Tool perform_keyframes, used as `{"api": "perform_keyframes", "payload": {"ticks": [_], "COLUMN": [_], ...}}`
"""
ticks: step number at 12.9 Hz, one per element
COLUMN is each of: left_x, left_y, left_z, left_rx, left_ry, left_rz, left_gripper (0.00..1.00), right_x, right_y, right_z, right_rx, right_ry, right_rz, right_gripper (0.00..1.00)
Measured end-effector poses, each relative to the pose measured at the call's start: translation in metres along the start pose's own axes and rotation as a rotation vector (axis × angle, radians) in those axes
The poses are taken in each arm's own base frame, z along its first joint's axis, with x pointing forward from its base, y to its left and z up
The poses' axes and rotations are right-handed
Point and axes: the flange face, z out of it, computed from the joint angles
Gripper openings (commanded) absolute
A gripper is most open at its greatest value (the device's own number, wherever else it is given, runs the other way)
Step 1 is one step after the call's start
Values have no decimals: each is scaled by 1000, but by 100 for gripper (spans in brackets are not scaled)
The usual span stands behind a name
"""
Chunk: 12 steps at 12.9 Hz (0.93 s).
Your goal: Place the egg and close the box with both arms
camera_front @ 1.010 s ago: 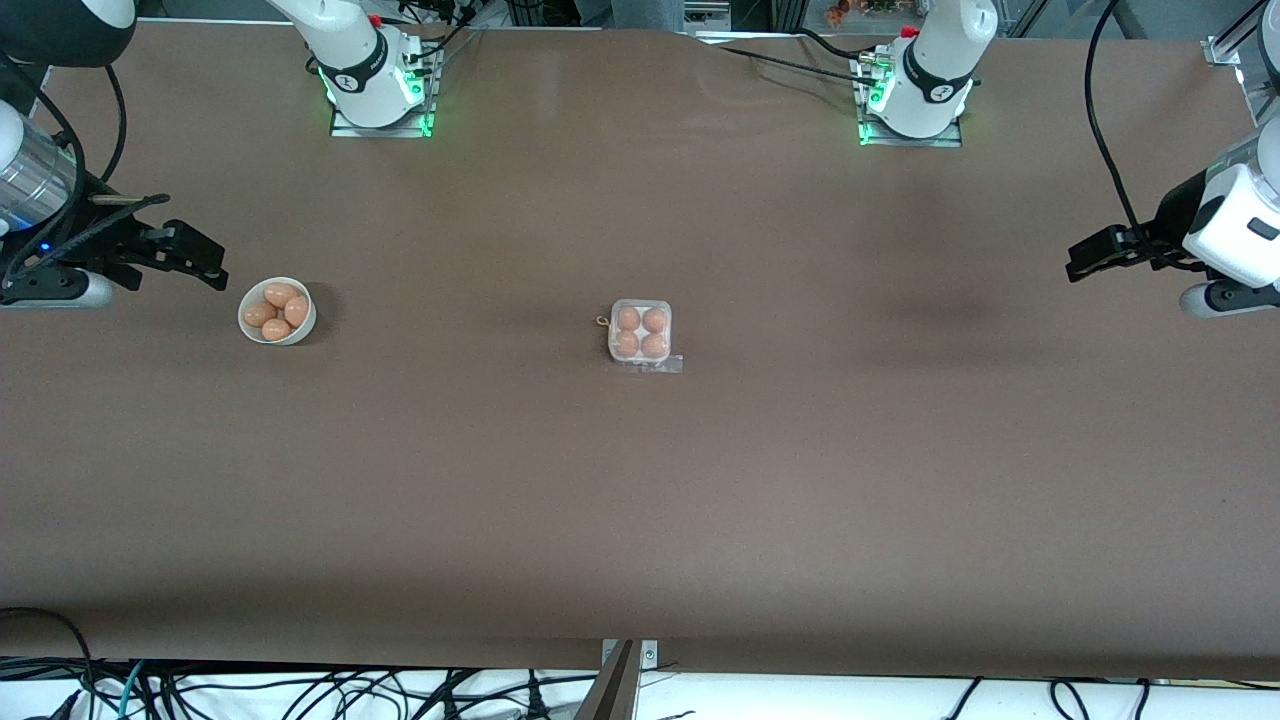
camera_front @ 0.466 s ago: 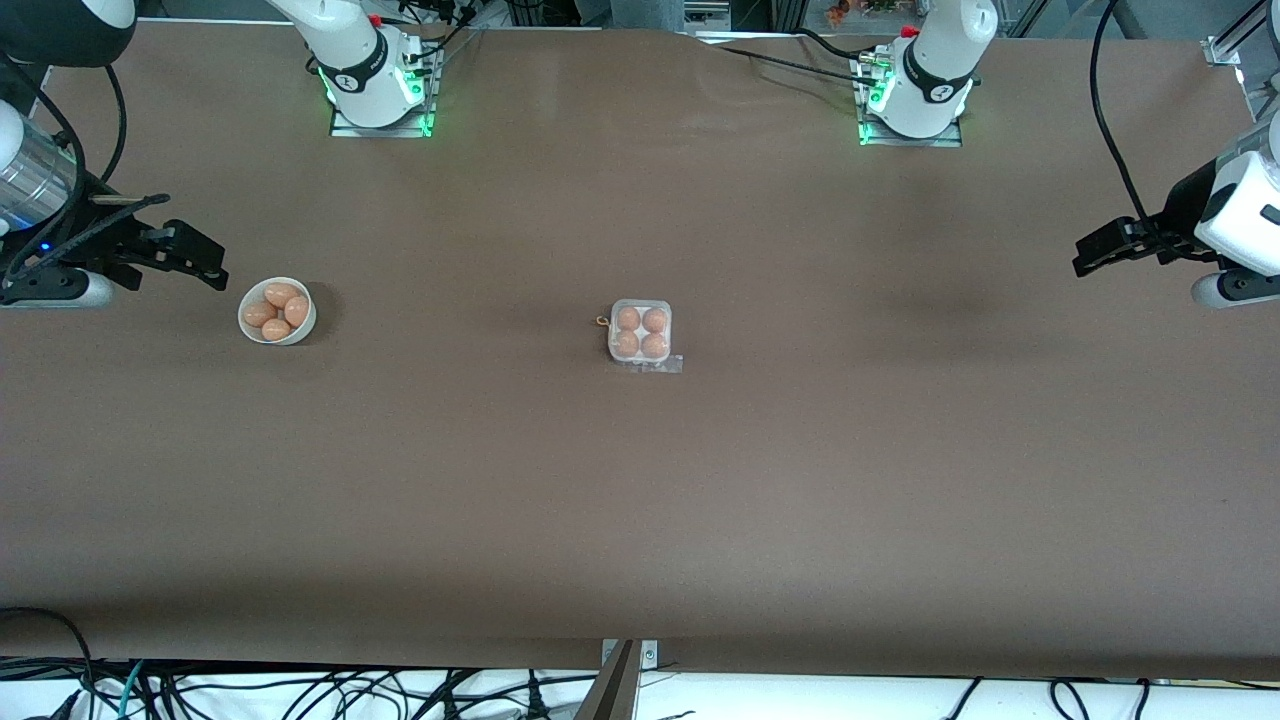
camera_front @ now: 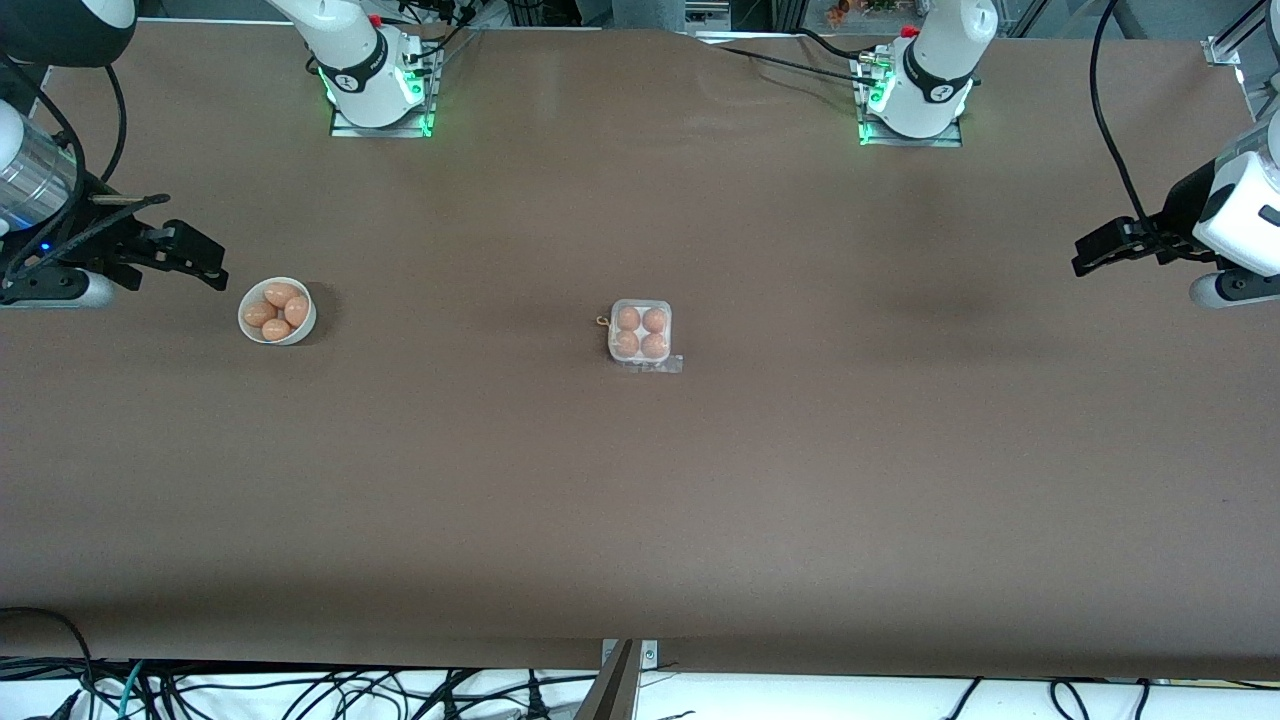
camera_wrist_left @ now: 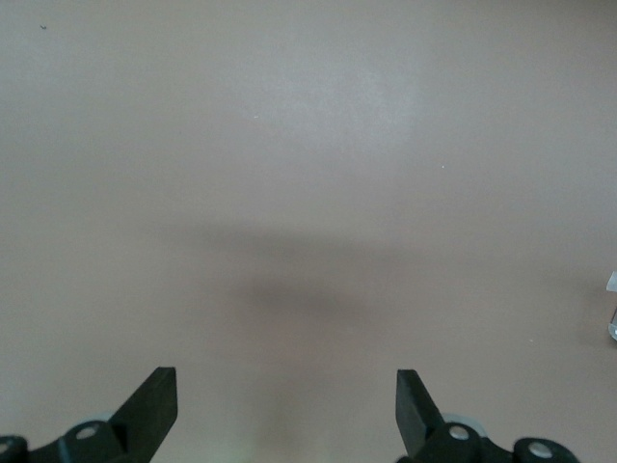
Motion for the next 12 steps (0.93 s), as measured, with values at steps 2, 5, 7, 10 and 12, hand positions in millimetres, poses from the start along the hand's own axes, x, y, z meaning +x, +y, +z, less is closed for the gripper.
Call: {"api": "perform_keyframes", "payload": {"ticks": [2,5,7,10,12], "left_x": [0,1,3,4,4], "left_y": [0,-3,-8,-14,-14], "left_z": [0,2,4,4,4], "left_rx": [0,1,0,-1,-1], "left_ry": [-3,-7,-10,-11,-11], "left_rz": [3,-1,-10,-17,-16], "left_gripper": [100,100,100,100,100], "right_x": [0,0,0,0,0], "right_y": [0,0,0,0,0], "right_z": [0,0,0,0,0], "right_rx": [0,0,0,0,0], "right_ry": [0,-1,-1,-1,-1], "right_rz": [0,0,0,0,0], "right_gripper": [100,100,100,100,100]}}
